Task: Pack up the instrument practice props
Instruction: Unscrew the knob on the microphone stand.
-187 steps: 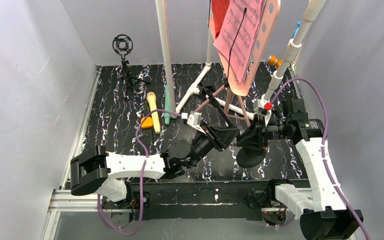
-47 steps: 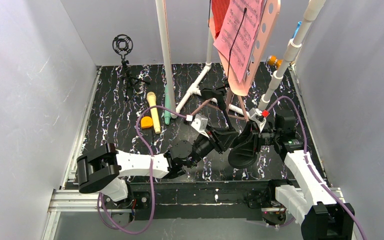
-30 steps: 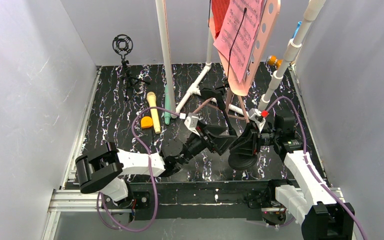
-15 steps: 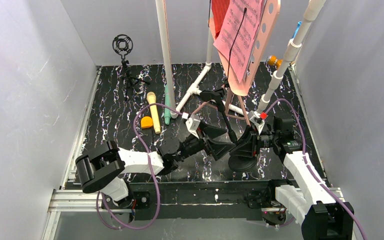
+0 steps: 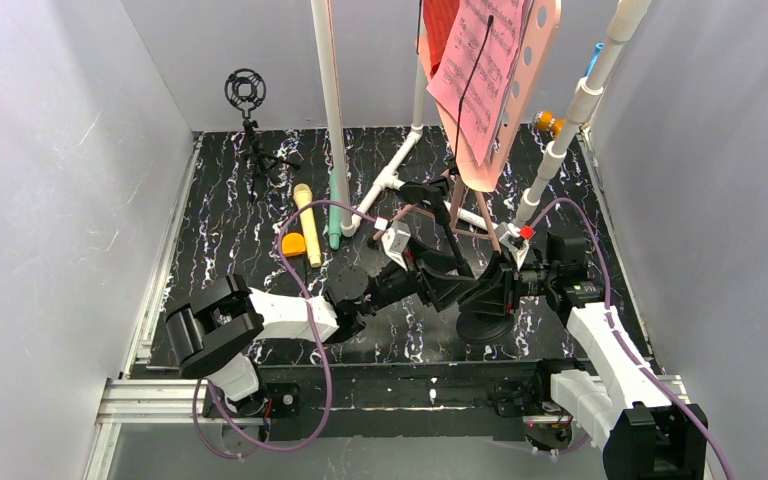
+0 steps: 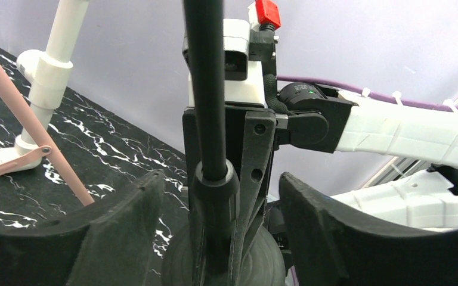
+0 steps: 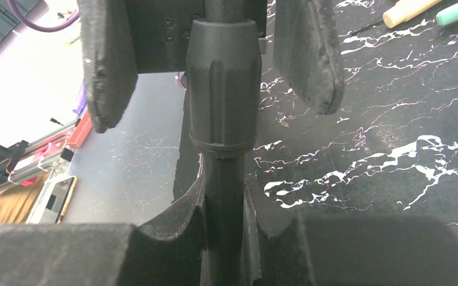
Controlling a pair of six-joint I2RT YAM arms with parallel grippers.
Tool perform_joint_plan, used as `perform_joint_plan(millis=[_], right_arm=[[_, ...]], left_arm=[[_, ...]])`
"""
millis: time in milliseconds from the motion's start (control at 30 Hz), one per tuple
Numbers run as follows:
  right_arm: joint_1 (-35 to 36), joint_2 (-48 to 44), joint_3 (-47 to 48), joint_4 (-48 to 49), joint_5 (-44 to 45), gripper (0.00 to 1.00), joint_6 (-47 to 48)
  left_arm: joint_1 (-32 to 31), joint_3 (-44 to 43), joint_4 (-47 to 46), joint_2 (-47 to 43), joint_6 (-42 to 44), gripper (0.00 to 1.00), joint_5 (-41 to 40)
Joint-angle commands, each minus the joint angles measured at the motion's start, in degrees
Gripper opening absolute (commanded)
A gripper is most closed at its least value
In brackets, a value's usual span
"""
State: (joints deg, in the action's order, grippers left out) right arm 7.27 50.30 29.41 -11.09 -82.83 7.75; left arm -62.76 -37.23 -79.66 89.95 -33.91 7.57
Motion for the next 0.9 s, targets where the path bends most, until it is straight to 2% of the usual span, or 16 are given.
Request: perform_joint_plan(millis=[0, 67, 133, 200, 233, 300, 367, 400, 500, 667, 800, 867], right_arm=[[0.29, -1.15, 0.79, 0.81, -2.34, 0.01, 0.45], [0.29, -1.17, 0.83, 0.89, -2.34, 0.01, 0.5], [0.25, -1.18, 0.75, 0.9, -2.33, 0.01, 0.5], [0.2, -1.18, 0.73, 1.07, -2.34, 0.01, 0.51], [0.16, -1.19, 0.74, 1.15, -2.25, 0.01, 0.5], [-0.21, -1.39, 0.72, 1.09, 0.23, 0.01, 0.64], [-0.33, -1.34, 0.98, 1.07, 4.5, 0.01, 0.54], [-0.34, -1.28, 1.49, 0.67, 9.22, 0.01, 0.43], [-0.41, -1.32, 2.31, -1.51, 15.55, 0.01, 2.42], [-0.5, -1.29, 2.5, -1.74, 22.36, 0.01, 2.72], [-0.54, -1.19, 2.32, -1.56, 25.08, 0.01, 2.71], [-0.59, -1.2, 2.32, -1.52, 25.21, 0.01, 2.65]], left_arm=[[0.69, -2.28, -2.18, 0.56, -1.84, 0.63, 1.39], [0.79, -2.55, -2.26, 0.95, -2.91, 0.56, 1.52], [0.88, -2.86, -2.26, 1.41, -4.16, 0.38, 0.95], [0.89, -3.38, -2.17, 1.98, -5.72, 0.09, 0.18], [0.87, -3.93, -2.08, 2.47, -7.22, 0.0, -0.61], [0.77, -4.06, -1.69, 2.65, -11.61, 0.0, -4.33], [-0.54, -2.86, 0.23, 1.54, -15.89, 0.0, -13.1], [-3.8, -4.31, 14.75, -2.46, -21.51, 0.0, -25.82], [-7.02, -9.13, 34.27, -6.37, -27.72, 0.0, -35.73], [-10.42, -18.56, 59.41, -6.75, -35.15, 0.0, -47.3], [-11.11, -27.77, 77.35, -3.29, -47.72, 0.0, -51.38], [-11.2, -30.59, 82.82, -2.33, -49.21, 0.0, -51.91]])
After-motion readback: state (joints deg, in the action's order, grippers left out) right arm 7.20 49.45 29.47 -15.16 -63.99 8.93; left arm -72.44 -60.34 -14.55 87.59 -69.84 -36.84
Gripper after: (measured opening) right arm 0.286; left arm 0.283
